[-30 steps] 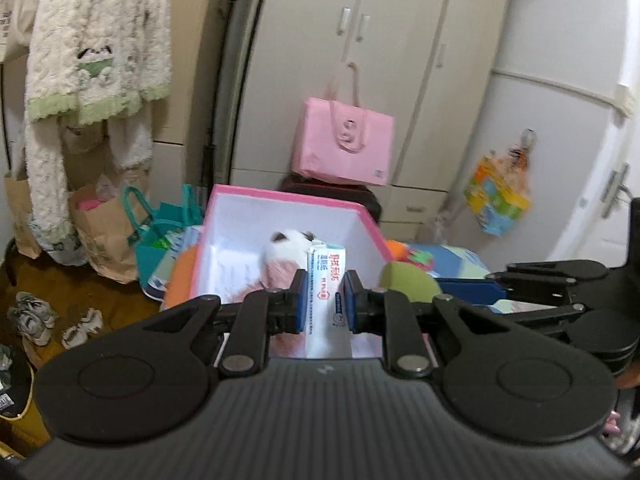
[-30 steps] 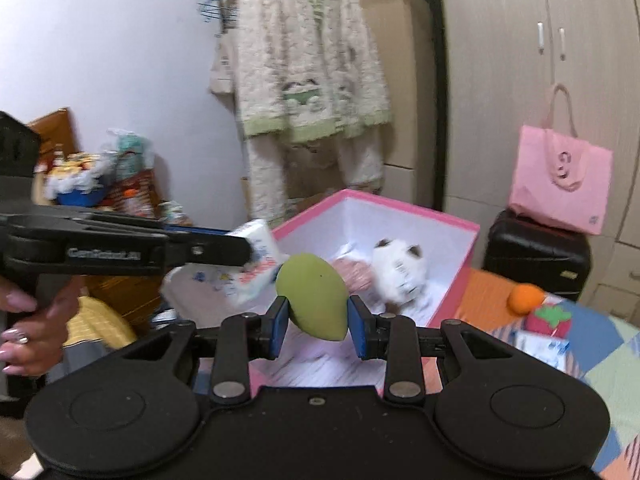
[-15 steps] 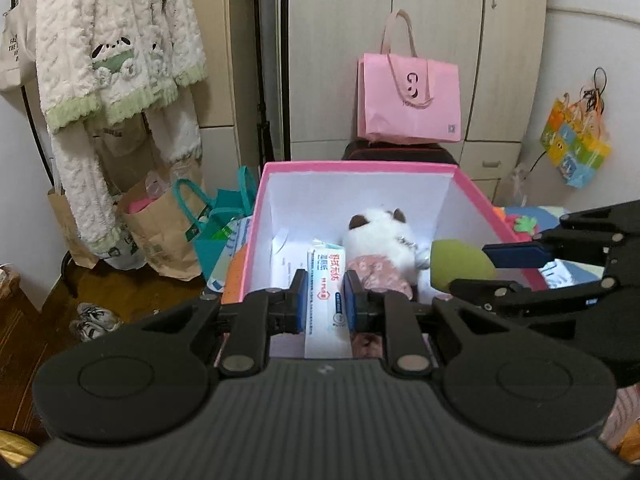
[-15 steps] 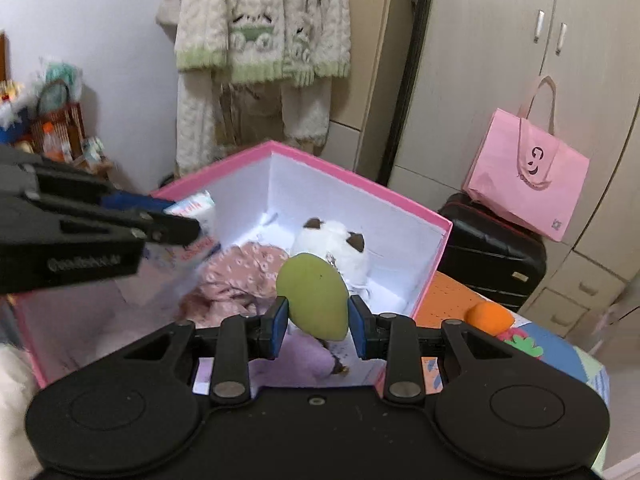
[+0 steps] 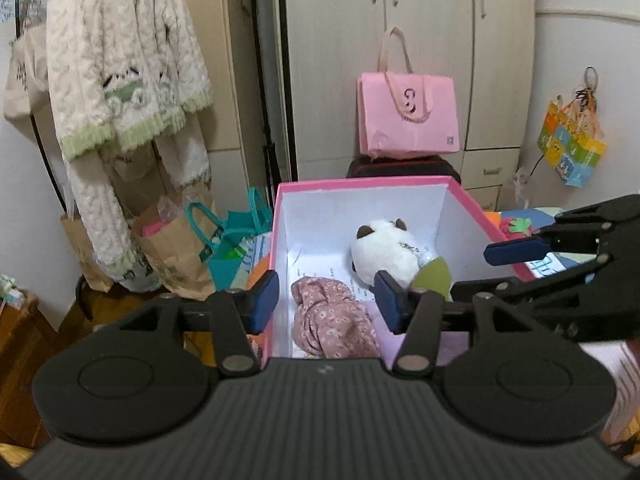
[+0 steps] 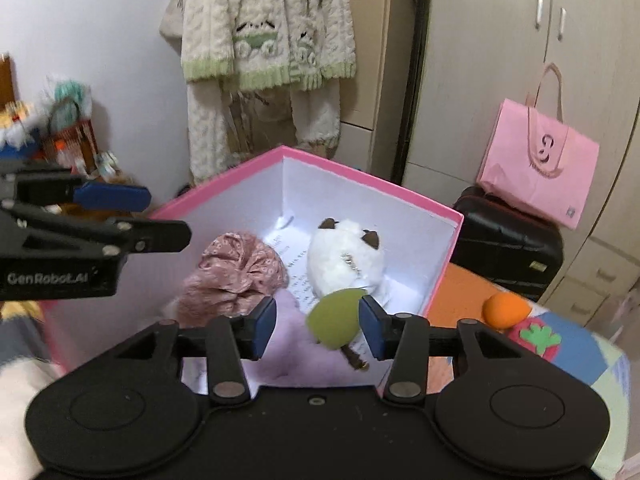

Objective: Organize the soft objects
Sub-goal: 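Open both grippers to drop the tube box and sponge into the box, then move the left gripper toward the white wet-wipes pack on the bed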

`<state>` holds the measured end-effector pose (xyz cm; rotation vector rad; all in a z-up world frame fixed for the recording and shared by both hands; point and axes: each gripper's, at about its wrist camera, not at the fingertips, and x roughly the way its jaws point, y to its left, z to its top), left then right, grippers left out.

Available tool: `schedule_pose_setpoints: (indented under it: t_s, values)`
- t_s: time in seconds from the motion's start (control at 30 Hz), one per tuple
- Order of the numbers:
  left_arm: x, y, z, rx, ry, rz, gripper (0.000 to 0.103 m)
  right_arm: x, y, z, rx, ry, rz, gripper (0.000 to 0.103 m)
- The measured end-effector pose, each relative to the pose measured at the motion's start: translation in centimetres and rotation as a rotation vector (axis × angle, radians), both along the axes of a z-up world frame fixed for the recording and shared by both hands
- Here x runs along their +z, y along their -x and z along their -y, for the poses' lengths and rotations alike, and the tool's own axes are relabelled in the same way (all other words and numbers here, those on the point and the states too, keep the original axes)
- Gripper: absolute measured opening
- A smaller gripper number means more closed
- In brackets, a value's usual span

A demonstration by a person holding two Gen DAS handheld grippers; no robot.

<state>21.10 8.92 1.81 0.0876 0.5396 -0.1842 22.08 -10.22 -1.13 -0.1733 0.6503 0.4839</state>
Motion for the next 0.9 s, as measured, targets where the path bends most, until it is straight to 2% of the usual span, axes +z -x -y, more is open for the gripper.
schedule_pose_setpoints:
  t_s: [0.17,0.27,0.33,0.4,0.57,0.63,0.7,0.9]
  values:
    - [2.0,3.0,-0.3,-0.049,0.014,0.018,0.063,1.6,2.3,1.1,0.011,-0.050,-0.022,0.052]
    - [3.0,4.7,-0.2,-0.064,-0.004,0.031,0.067,2.6,4.0,1.4,0.031,-0.066,-0.027,0.056]
    - [3.6,5.8,-0.2,-0.077,-0.013,0.038,0.071,3.2,5.2,1.6,0.051,-0.071,-0.026,0.061]
    - [4.0,6.9,-0.2,-0.087,-0.026,0.056,0.078,3.7,6.3,1.6,0.074,-0.070,-0.024,0.061]
    - [4.6,9.2,-0.5,-0.080,-0.040,0.087,0.086,4.4,9.0,1.5,0.088,-0.055,-0.010,0.064]
    - [4.7,10.3,-0.4,-0.094,-0.062,0.091,0.091,4.5,10.0,1.7,0.092,-0.053,-0.008,0.071]
    - [4.8,11.2,-0.4,-0.113,-0.074,0.096,0.098,4.7,11.1,1.8,0.111,-0.051,-0.015,0.073]
    - [5.1,13.8,-0.4,-0.144,-0.107,0.080,0.100,5.4,14.2,2.0,0.143,-0.037,-0.003,0.073]
